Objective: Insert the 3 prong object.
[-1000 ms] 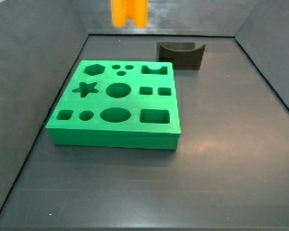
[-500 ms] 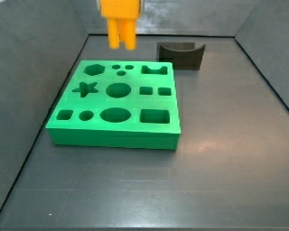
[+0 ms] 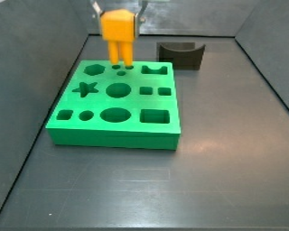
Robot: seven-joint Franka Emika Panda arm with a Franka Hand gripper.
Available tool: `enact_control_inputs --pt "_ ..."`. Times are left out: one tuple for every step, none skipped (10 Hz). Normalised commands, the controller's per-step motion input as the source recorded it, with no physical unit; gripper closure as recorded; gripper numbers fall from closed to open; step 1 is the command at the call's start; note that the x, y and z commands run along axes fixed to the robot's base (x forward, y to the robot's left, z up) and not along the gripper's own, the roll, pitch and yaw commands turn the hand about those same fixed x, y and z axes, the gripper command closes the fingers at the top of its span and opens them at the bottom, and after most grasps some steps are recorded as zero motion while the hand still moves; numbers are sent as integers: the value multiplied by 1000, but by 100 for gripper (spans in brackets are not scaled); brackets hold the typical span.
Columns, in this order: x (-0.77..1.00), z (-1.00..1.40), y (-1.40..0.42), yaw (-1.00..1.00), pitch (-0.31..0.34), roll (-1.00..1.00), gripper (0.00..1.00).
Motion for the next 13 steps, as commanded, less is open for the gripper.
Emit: enact_control_inputs --pt "0 -217 0 -626 -59 -44 100" --pt "0 -149 0 -894 -80 -90 100" --pt "-23 -120 14 -854 -86 -64 100" --pt "-171 -137 14 -843 -70 -37 100" --pt "-280 -231 0 -871 -86 -24 100" --pt "-289 -277 0 -883 -73 -6 100" --pt "-286 -306 6 -894 -51 0 100" --pt "-200 -286 0 -949 -61 0 100" --pt "54 -283 3 -957 -71 -59 100" --pt "246 -334 63 -886 -66 -106 100" --pt "271 -389 86 -880 -44 -89 100" --pt "180 -354 17 -940 -37 -89 100" --pt "140 -349 0 -963 -40 -89 100"
